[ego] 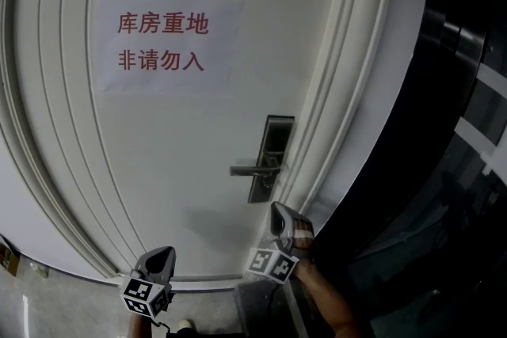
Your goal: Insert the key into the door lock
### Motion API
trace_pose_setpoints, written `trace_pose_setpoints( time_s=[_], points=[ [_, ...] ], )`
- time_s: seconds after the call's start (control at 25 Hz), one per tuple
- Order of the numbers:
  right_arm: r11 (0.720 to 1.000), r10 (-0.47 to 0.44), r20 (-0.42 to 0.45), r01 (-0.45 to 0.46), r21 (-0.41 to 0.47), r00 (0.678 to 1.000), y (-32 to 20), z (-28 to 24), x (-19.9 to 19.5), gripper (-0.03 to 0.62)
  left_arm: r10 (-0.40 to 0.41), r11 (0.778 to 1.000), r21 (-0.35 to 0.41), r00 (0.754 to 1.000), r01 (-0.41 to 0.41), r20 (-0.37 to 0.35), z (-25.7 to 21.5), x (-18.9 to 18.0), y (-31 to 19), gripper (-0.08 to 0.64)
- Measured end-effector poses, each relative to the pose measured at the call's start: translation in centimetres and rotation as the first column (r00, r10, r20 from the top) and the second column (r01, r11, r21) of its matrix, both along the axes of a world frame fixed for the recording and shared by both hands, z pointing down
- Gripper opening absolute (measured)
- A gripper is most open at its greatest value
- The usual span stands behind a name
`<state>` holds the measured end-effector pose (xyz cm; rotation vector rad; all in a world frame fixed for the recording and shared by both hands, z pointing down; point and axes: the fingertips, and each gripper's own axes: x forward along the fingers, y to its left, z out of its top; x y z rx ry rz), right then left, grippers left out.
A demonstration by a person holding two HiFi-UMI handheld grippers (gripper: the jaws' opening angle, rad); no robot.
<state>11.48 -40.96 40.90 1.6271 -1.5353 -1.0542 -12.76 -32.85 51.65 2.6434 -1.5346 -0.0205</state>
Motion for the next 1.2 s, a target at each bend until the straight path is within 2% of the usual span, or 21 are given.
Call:
trace_pose_setpoints(
  time_s=[0.12,0.2,0.36,0.6,0.68,0.92,1.2],
  points=[
    [1.000,-0.014,0.165,0.018,-0.019,0.986,0.7,0.3,0.9,0.002,0.008,1.000,0.000,1.000,-0.008,-0.005,0.0,0.4,-0.1,0.003],
    [0.998,-0.021,0.288,0.036,-0.045,0.957,1.0,1.2,1.6,0.002,0.013,1.000,-0.003,1.000,-0.013,-0.003,0.1,0.8,-0.1,0.003],
    [0.989,-0.068,0.515,0.126,-0.079,0.854,2.1,2.5,1.6,0.002,0.023,1.000,-0.005,1.000,-0.023,0.002,0.2,1.3,0.0,0.003],
    [0.963,-0.076,0.716,0.238,-0.128,0.694,3.8,4.5,1.0,0.002,0.029,1.000,0.006,1.000,-0.029,0.005,-0.3,1.7,0.4,0.003],
    [0.956,-0.068,0.757,0.259,-0.136,0.650,4.3,5.3,1.0,0.002,0.032,0.999,0.010,0.999,-0.032,0.006,-0.4,1.9,0.6,0.003],
    [0.954,-0.050,0.816,0.268,-0.131,0.576,6.2,7.1,1.4,0.002,0.043,0.999,0.012,0.999,-0.043,0.015,-0.6,2.6,1.1,0.003],
    [0.942,-0.056,0.844,0.308,-0.132,0.534,8.4,7.6,0.9,0.002,0.065,0.997,0.035,0.998,-0.065,0.019,-1.8,3.5,2.0,0.003]
  ],
)
